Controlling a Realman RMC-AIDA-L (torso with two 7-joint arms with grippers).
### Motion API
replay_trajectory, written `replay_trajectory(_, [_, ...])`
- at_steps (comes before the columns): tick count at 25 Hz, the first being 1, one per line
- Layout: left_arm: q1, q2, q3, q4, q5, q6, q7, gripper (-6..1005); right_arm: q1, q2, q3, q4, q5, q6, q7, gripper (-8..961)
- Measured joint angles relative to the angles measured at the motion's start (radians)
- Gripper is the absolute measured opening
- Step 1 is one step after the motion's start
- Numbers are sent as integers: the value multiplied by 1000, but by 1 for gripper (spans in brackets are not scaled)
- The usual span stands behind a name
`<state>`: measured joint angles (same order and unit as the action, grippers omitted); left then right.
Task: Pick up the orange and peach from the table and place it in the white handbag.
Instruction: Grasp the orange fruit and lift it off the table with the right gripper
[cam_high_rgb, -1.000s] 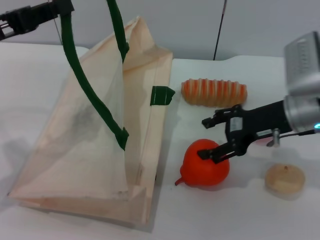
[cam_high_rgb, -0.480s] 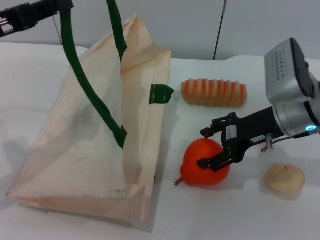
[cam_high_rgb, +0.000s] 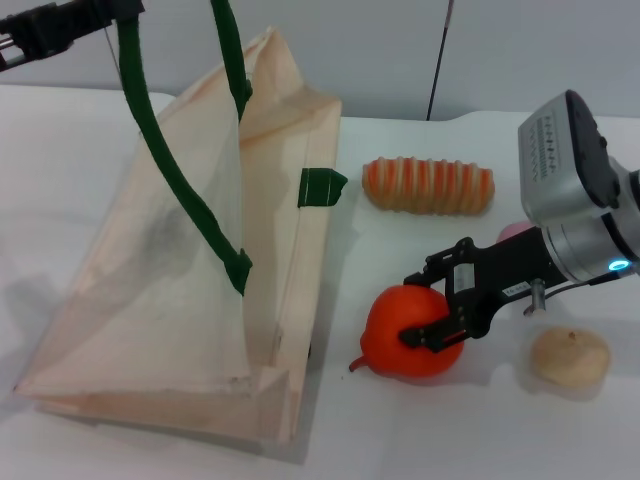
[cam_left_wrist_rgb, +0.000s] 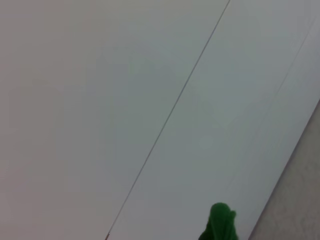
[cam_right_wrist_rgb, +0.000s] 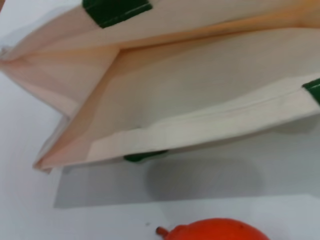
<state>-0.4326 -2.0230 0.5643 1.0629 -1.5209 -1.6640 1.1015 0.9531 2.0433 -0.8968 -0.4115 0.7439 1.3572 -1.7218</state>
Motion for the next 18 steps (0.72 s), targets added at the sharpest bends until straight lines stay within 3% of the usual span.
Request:
replay_trajectory(3, [0,0,-1,-2,0,1,1,120,-1,-1,-24,2,4,1,3,868])
replay_trajectory(14, [1,-2,-1,-14,3,3,3,119,1,-2,-54,-5,6,39,18,562])
replay_trajectory(18, [4,-2,-1,-14,0,3,3,119,-3,-6,-46,-24,6,70,15,527])
